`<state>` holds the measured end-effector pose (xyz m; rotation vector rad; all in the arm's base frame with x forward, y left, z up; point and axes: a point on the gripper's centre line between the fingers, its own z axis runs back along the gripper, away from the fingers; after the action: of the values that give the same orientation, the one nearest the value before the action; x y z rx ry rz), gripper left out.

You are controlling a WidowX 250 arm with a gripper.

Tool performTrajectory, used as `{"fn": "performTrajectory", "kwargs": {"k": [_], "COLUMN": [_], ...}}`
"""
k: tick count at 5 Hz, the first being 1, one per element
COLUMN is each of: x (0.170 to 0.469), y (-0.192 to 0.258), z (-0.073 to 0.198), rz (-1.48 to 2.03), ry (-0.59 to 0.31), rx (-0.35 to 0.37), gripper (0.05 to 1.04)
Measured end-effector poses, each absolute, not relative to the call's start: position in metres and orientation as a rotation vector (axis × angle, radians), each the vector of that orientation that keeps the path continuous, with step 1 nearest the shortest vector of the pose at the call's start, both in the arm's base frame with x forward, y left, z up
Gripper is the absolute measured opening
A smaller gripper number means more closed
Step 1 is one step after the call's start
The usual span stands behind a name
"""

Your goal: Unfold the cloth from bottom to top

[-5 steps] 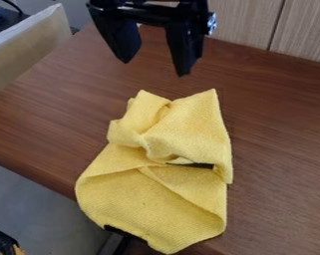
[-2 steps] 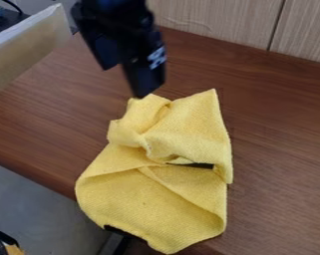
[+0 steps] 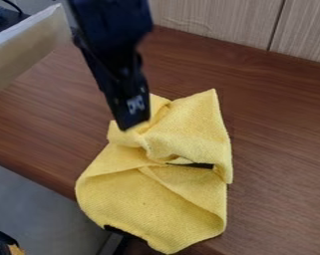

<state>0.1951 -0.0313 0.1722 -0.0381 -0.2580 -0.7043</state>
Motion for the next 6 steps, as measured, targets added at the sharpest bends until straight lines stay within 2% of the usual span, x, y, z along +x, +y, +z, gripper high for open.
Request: {"fn": "performTrajectory", "kwargs": {"k": [2,3,4,5,6], "x": [0.201,0.203,0.209,0.215,0.221], "y": [-0.048,-0.049,-0.051,-0.049,-0.051], "z": [0.145,0.124,0.115,0.104,0.108], "rz": [-0.803,-0.814,-0.812,-0.808,-0.814], "ry": [-0.187,-0.147,-0.133,-0.1,-0.116], "rx": [-0.019,-0.023,-0.025,-0.022,-0.021], "gripper": [1.0,0.963,0.734,0.402,0.174]}}
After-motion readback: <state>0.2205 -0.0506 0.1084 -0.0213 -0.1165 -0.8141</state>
